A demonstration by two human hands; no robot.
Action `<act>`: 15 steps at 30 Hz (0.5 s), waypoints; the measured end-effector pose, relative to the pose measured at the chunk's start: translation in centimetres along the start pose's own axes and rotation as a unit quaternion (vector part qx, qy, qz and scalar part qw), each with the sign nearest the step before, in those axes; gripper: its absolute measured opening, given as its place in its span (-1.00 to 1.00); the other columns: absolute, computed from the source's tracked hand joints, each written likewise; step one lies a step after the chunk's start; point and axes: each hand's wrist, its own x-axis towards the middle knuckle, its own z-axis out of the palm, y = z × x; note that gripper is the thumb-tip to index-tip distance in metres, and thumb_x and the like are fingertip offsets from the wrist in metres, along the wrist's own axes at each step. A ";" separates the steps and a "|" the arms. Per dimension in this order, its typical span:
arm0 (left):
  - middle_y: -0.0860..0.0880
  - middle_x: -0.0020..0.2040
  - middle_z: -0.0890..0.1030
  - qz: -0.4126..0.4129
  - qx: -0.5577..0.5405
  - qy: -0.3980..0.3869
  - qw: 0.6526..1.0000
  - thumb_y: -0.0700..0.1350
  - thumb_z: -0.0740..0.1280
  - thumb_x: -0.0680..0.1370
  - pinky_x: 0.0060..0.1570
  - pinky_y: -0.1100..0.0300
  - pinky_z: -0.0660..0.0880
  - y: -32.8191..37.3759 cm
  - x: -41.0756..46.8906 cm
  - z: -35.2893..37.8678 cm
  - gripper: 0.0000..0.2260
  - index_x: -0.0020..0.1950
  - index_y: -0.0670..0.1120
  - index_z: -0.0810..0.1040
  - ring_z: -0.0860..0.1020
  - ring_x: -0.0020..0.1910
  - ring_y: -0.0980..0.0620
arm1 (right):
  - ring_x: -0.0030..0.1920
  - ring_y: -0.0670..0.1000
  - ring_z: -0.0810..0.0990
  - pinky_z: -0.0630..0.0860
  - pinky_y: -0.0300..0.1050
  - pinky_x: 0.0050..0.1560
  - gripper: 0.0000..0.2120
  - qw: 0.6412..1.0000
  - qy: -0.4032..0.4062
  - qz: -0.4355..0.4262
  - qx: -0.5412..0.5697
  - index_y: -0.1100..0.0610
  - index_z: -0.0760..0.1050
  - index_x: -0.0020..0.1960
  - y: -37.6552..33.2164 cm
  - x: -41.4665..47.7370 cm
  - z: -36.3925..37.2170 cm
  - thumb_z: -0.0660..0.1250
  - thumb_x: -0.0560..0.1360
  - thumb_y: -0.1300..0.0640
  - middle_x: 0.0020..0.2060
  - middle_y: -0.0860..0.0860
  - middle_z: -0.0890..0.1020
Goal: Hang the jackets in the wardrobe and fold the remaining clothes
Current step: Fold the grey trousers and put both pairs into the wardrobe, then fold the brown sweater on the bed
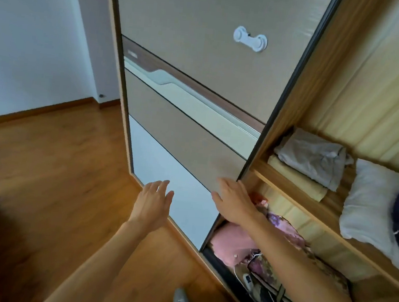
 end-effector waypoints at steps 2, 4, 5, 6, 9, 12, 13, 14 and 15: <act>-0.06 0.52 0.37 -0.027 0.007 0.027 0.999 0.09 0.01 0.69 0.50 -0.08 0.27 -3.3 -0.8 -1.7 -0.55 0.53 -0.04 0.28 0.27 0.52 -0.13 | 0.24 0.20 0.48 0.31 0.04 0.25 -0.65 1.000 -0.009 -0.028 0.000 0.25 0.42 0.27 -3.0 1.5 0.3 0.11 0.66 0.02 0.21 0.16 0.55; -0.08 0.47 0.43 -0.062 0.013 0.054 0.997 0.07 0.05 0.69 0.47 -0.09 0.29 -6.7 -1.8 -3.3 -0.57 0.50 -0.07 0.34 0.31 0.50 -0.15 | 0.37 0.18 0.41 0.26 0.05 0.39 -0.56 0.998 -0.023 -0.063 0.000 0.25 0.33 0.43 -6.3 3.1 0.9 0.09 0.67 0.00 0.35 0.15 0.49; -0.09 0.46 0.44 -0.082 0.010 0.066 0.994 0.06 0.07 0.69 0.46 -0.11 0.30 -8.2 -2.1 -4.2 -0.58 0.49 -0.09 0.35 0.31 0.49 -0.16 | 0.42 0.16 0.37 0.22 0.06 0.44 -0.52 0.996 -0.027 -0.084 -0.001 0.24 0.27 0.49 -8.0 4.1 1.3 0.07 0.67 -0.01 0.41 0.14 0.44; -0.10 0.46 0.44 -0.101 0.005 0.078 0.992 0.06 0.08 0.69 0.45 -0.11 0.31 -9.8 -2.4 -5.1 -0.58 0.49 -0.10 0.36 0.31 0.49 -0.17 | 0.45 0.14 0.34 0.18 0.07 0.48 -0.50 0.994 -0.030 -0.104 -0.001 0.22 0.23 0.52 -9.9 5.0 1.6 0.06 0.68 -0.02 0.45 0.14 0.41; -0.12 0.46 0.44 -0.151 0.001 0.105 0.983 0.08 0.10 0.68 0.44 -0.12 0.31 -14.3 -3.2 -7.6 -0.56 0.49 -0.11 0.36 0.30 0.49 -0.17 | 0.47 0.13 0.32 0.14 0.09 0.52 -0.51 0.987 -0.038 -0.155 0.006 0.19 0.21 0.53 -15.6 7.8 2.7 0.05 0.68 -0.02 0.46 0.13 0.39; -0.12 0.49 0.40 -0.197 0.004 0.119 0.973 0.10 0.11 0.68 0.43 -0.12 0.29 -18.6 -3.6 -10.0 -0.53 0.51 -0.11 0.32 0.25 0.51 -0.18 | 0.47 0.13 0.33 0.13 0.08 0.54 -0.54 0.979 -0.047 -0.195 0.019 0.17 0.25 0.51 -21.1 10.8 3.5 0.06 0.68 -0.01 0.46 0.12 0.41; -0.12 0.50 0.38 -0.212 0.005 0.122 0.970 0.11 0.11 0.68 0.43 -0.12 0.28 -20.0 -3.5 -11.0 -0.53 0.52 -0.10 0.31 0.24 0.52 -0.18 | 0.48 0.13 0.33 0.13 0.09 0.55 -0.54 0.976 -0.050 -0.209 0.025 0.16 0.25 0.51 -22.8 12.0 3.8 0.07 0.68 -0.02 0.46 0.11 0.40; -0.12 0.51 0.36 -0.226 0.005 0.124 0.966 0.12 0.12 0.67 0.43 -0.13 0.28 -21.3 -3.4 -11.9 -0.52 0.53 -0.09 0.30 0.23 0.53 -0.19 | 0.48 0.12 0.33 0.14 0.09 0.54 -0.53 0.973 -0.052 -0.225 0.028 0.15 0.24 0.52 -24.5 13.3 4.2 0.08 0.68 -0.03 0.47 0.10 0.40; -0.13 0.52 0.34 -0.238 0.005 0.125 0.963 0.13 0.12 0.67 0.43 -0.14 0.28 -22.7 -3.3 -12.7 -0.51 0.54 -0.08 0.29 0.23 0.53 -0.20 | 0.48 0.12 0.34 0.16 0.09 0.53 -0.53 0.968 -0.053 -0.241 0.030 0.15 0.24 0.52 -26.2 14.6 4.6 0.08 0.68 -0.03 0.47 0.09 0.40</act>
